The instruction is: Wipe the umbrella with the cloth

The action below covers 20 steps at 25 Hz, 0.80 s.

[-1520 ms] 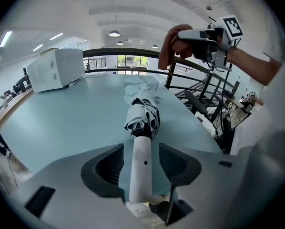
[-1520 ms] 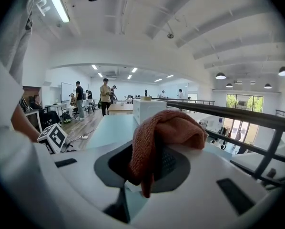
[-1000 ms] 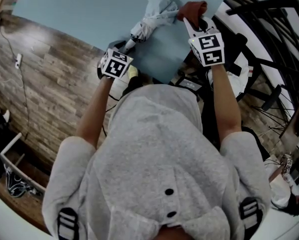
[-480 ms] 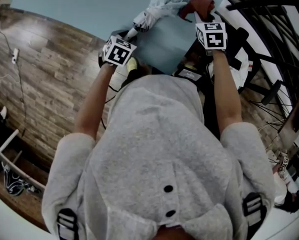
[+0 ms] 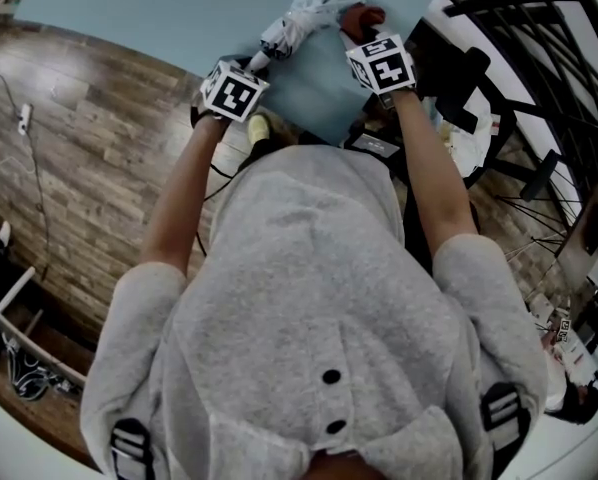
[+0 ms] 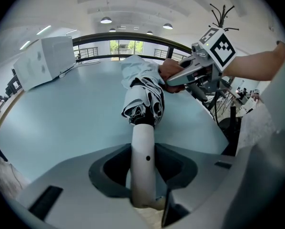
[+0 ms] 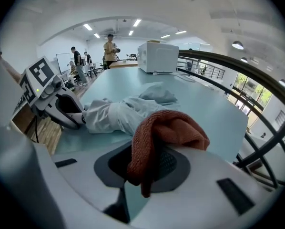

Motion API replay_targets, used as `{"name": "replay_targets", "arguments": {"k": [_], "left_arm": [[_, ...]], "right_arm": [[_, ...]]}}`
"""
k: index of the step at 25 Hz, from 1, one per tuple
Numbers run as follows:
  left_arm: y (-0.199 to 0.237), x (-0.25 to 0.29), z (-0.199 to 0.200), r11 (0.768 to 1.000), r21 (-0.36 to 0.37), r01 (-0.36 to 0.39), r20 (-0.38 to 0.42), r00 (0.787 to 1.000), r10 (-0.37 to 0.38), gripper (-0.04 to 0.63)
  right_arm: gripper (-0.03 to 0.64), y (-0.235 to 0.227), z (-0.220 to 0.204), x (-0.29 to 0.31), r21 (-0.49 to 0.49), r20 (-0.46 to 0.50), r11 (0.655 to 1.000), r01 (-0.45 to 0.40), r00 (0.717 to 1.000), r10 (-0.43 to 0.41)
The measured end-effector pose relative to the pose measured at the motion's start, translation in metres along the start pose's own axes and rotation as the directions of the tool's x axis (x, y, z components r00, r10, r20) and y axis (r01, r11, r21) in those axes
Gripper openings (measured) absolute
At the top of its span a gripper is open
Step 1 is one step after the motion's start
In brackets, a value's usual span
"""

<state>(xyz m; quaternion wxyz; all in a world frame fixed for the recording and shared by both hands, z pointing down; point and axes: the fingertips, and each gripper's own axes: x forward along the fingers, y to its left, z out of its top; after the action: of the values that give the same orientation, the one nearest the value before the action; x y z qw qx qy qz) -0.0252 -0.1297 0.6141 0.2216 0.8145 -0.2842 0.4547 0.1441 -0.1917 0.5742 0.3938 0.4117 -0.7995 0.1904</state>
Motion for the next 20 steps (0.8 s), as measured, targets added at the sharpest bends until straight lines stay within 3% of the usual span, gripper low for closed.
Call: {"name": "replay_targets", "arguments": {"k": [20], "left_arm": [[0.001,0.001,0.001,1.000,0.005,0.006,-0.018,1.000,-0.006,0.158]], "right_arm": [[0.077,0.032,0.000,0.010,-0.016,-0.009,0.999,-0.045,0.999,0.045]]}}
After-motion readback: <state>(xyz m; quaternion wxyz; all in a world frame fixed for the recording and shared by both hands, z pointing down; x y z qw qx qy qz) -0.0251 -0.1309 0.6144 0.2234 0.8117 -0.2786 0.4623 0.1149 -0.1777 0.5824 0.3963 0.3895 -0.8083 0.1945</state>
